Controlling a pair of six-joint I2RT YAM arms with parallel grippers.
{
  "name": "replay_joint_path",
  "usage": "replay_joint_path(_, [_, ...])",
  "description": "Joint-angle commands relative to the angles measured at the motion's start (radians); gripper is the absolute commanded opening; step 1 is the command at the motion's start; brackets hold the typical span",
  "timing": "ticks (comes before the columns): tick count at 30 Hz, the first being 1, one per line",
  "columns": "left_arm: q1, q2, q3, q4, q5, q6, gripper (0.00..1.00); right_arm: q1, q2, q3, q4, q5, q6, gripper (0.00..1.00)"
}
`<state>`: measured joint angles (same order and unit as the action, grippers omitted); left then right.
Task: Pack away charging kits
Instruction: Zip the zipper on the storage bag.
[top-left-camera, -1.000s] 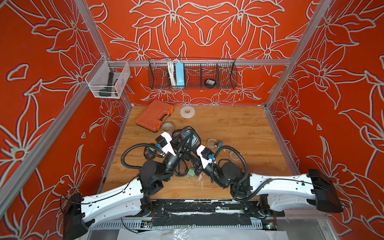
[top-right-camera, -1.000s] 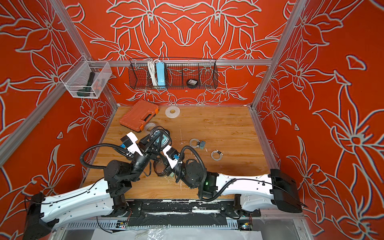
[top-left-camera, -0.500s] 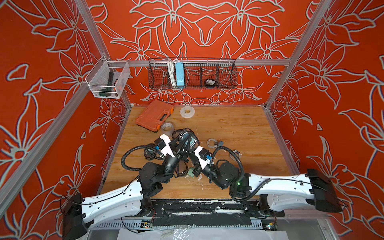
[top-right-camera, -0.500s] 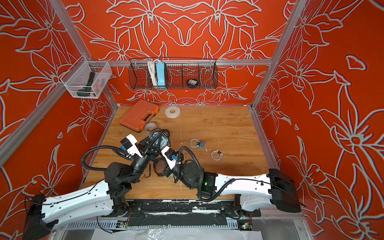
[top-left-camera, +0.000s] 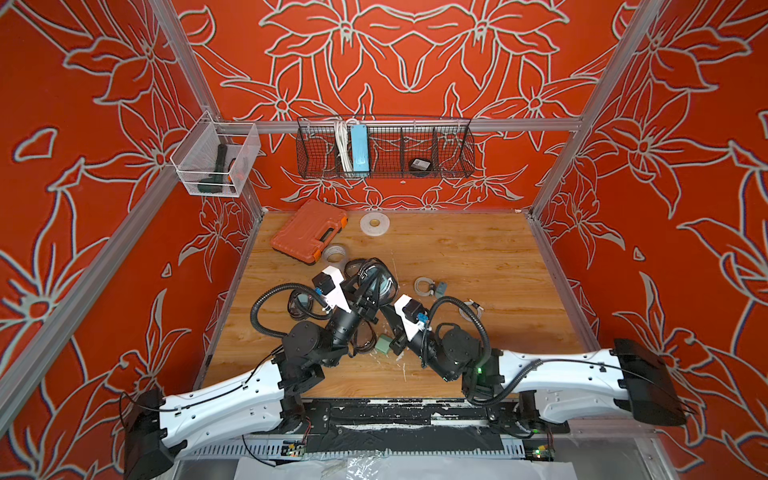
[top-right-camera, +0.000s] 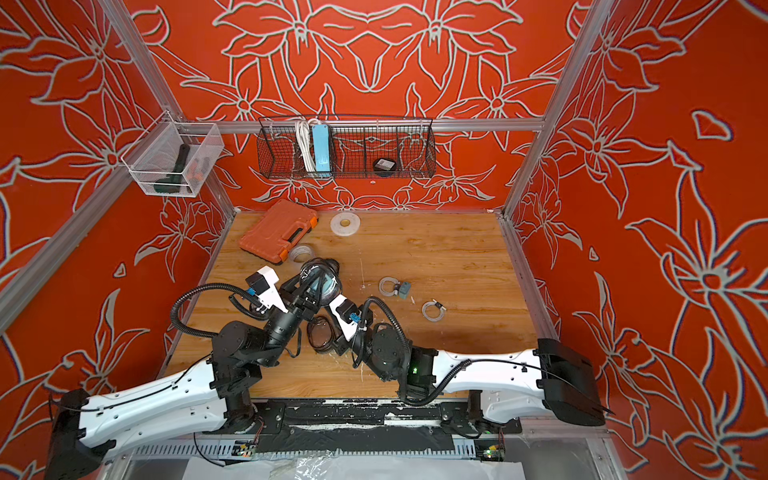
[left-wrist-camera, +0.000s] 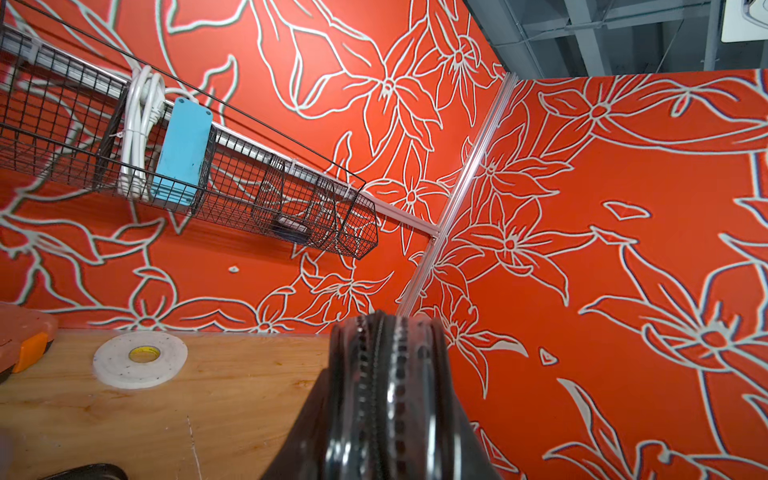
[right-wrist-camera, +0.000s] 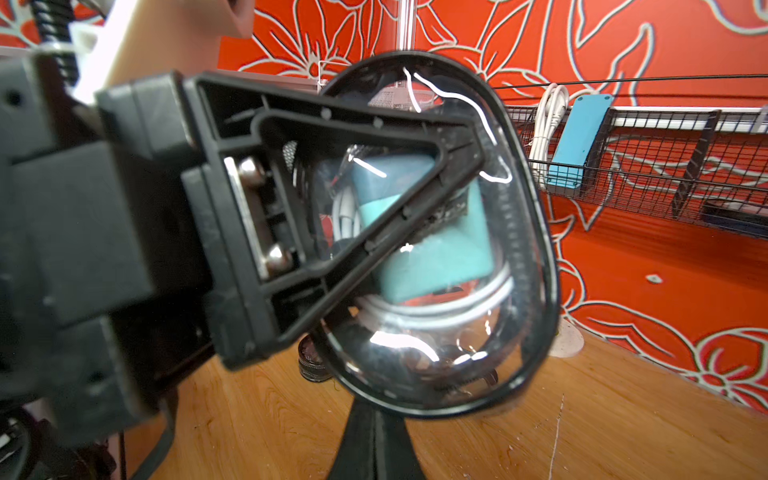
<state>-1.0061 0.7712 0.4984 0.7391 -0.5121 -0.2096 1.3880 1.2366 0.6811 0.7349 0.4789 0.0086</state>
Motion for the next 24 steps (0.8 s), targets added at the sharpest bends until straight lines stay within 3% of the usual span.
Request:
replay_joint_path(1, [0.016, -0.033, 0.018, 0.014, -0.021, -0.022, 0.00, -0.009, -0.037, -0.023, 0.047, 0.111, -0.020, 0.00])
replay_joint_path(11, [0.080, -0.044, 0.018, -0.059, 0.052, -0.100, 0.00, -0.047, -0.106, -0.075, 0.030, 0.143, -0.060, 0.00])
replay_joint_path(20, [0.128, -0.056, 0.027, -0.232, 0.195, -0.167, 0.00, -0.157, -0.232, -0.071, -0.166, 0.027, -0.091, 0.00])
replay_joint_path(24, [0.142, -0.062, 0.017, -0.279, 0.299, -0.177, 0.00, -0.251, -0.283, -0.055, -0.294, -0.089, -0.062, 0.00])
